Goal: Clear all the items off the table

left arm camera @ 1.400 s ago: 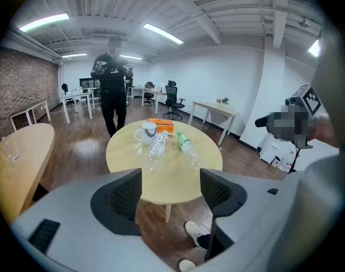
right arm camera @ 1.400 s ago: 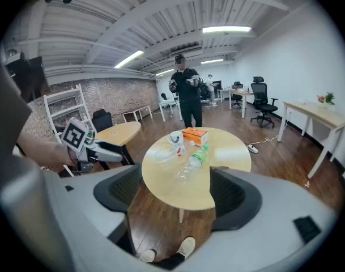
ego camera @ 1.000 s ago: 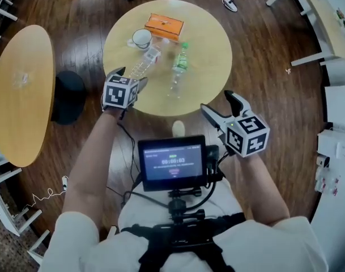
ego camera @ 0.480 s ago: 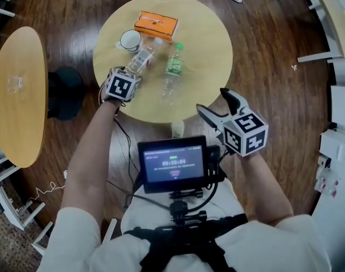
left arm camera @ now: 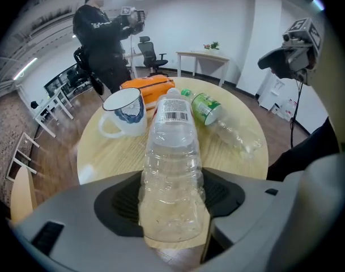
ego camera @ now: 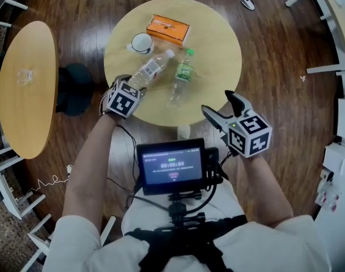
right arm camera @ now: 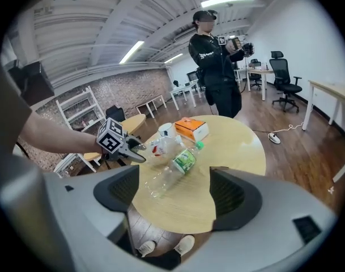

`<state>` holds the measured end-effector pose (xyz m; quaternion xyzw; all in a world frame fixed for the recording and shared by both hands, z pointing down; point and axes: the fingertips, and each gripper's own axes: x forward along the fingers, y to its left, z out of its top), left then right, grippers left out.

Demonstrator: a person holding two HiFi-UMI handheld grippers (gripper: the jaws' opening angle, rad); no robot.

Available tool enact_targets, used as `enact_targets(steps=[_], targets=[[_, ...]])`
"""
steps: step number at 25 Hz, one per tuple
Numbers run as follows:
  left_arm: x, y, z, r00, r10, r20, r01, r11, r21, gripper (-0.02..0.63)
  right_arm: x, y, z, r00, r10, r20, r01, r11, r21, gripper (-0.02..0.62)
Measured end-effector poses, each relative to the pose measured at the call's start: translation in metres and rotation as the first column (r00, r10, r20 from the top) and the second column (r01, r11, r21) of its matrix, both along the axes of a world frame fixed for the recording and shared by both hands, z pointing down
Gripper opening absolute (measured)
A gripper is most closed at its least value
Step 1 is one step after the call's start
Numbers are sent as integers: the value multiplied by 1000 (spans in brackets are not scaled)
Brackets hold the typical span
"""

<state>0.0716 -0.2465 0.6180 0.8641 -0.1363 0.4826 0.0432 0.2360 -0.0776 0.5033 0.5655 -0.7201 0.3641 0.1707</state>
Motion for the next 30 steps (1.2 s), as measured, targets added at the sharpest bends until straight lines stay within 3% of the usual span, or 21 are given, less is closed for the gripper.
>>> enact_targets(steps=[8, 13, 17, 24, 30], targets=[[-75, 26, -49, 991, -111, -74, 111, 994, -14, 282, -18, -15, -7, 999, -37, 11, 37, 998, 43, 390], [-166, 19, -94, 940, -304, -154, 306, 952, -9, 282, -56, -38, -16, 995, -103, -11, 103, 992, 74, 390], [-231, 11, -105, 877, -439, -195, 445, 895, -17, 282, -76, -41, -14, 991, -132, -27, 134, 989, 71, 390], [-430, -41, -118, 751, -615, -240, 640, 768, 33, 282, -172, -81, -42, 986, -152, -73, 159, 982, 102, 390], [-589, -108, -102, 640, -739, -211, 765, 640, 81, 283, -233, -102, -54, 987, -123, -106, 135, 985, 109, 389]])
